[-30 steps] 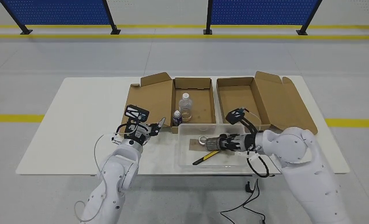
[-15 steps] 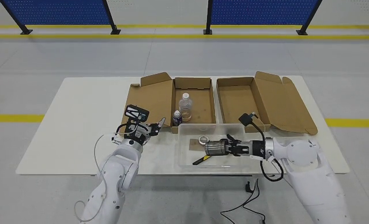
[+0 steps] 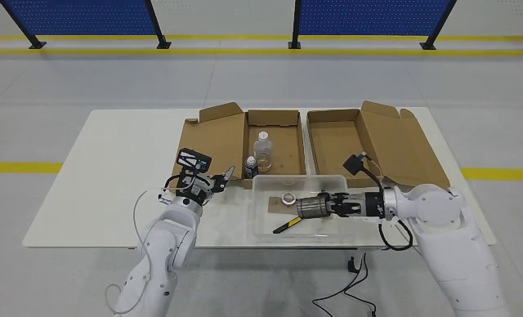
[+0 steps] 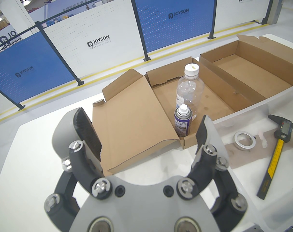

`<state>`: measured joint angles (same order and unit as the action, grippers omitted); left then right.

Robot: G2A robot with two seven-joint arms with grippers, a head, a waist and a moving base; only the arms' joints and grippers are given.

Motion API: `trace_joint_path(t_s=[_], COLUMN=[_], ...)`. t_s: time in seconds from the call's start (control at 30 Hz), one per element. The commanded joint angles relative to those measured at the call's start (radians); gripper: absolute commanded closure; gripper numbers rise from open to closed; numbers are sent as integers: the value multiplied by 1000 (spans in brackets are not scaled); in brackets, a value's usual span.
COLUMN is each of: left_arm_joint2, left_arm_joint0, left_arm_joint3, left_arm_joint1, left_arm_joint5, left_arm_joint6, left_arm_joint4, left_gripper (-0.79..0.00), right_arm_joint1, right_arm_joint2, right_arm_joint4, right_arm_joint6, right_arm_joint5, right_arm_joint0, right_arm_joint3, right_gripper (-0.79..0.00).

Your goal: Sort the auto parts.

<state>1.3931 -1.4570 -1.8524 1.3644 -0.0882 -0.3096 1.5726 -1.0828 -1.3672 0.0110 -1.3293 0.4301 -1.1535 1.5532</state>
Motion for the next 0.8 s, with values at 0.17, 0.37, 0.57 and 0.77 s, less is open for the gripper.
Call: trace_joint_path(t_s=[0.17,0.37,0.57,0.77], left_arm_joint2=[0,0,0,0], left_arm_joint0=[0,0,0,0], left_arm_joint3=[0,0,0,0], left_arm_joint1=[0,0,0,0], left_arm_joint5=[0,0,0,0], left_arm_joint6=[0,0,0,0], left_arm_joint4=[0,0,0,0], left_gripper=[-785,-785,-785,-785], right_arm_joint1=[11,13,7,0], right_arm_joint2=[9,35,87,122], right_arm_joint4=[-4,-46,-107,-213], right_arm_joint6=[-22,31,109,219], right_arm_joint5=[31,-1,-75,-173], right_arm_joint0=[12,46,124,219], right_arm_joint3=[-19,-19,-28,-57], right_gripper=[0,0,0,0])
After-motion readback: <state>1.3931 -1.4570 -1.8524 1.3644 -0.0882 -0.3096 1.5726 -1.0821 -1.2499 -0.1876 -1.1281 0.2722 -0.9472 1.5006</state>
